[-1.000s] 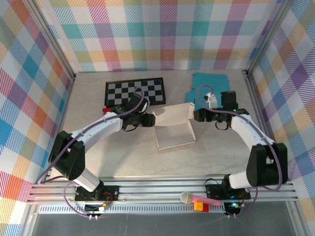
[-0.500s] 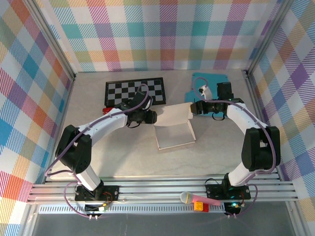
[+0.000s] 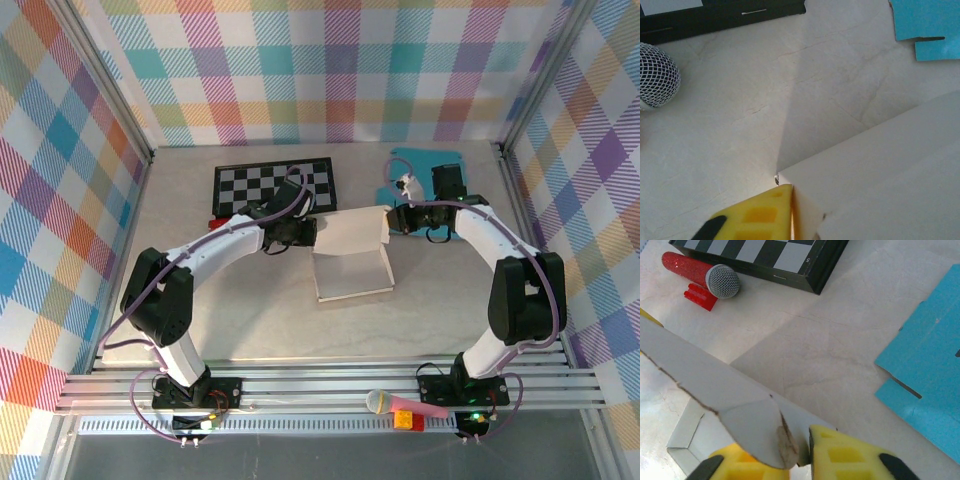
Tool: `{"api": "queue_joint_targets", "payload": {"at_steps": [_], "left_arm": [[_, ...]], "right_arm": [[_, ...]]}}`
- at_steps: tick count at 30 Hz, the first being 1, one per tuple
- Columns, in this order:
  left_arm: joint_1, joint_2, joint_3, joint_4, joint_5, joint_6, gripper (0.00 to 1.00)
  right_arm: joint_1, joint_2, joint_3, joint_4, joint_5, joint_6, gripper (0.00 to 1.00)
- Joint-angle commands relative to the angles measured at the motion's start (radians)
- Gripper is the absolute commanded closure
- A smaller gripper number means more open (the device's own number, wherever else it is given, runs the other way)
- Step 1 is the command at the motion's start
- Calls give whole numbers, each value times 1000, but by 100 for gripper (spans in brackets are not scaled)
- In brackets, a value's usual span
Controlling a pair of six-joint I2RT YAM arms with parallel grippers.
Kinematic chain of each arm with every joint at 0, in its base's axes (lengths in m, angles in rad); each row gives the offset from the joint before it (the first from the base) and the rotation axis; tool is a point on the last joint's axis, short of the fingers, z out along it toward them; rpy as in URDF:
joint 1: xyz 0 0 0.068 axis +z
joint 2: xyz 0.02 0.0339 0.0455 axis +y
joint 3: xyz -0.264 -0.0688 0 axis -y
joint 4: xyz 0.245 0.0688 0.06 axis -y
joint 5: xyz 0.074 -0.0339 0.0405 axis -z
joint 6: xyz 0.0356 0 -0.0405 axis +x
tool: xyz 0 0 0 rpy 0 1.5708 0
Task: Fold the paper box
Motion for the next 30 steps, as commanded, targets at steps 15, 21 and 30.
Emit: {"api": "queue_joint_targets", "payload": {"at_steps": [15,21,30], "left_arm": [[-8,11,80,-9,-173,-71,100],[-2,-43,-16,219,-279,-86,100],[14,-105,-231,559,-245,-89,100]], "right_arm": [[167,-65,-22,183,350,240,100],[220,-103,-148,491,422,444,100],[303,-76,-254,689,458,535,100]]}}
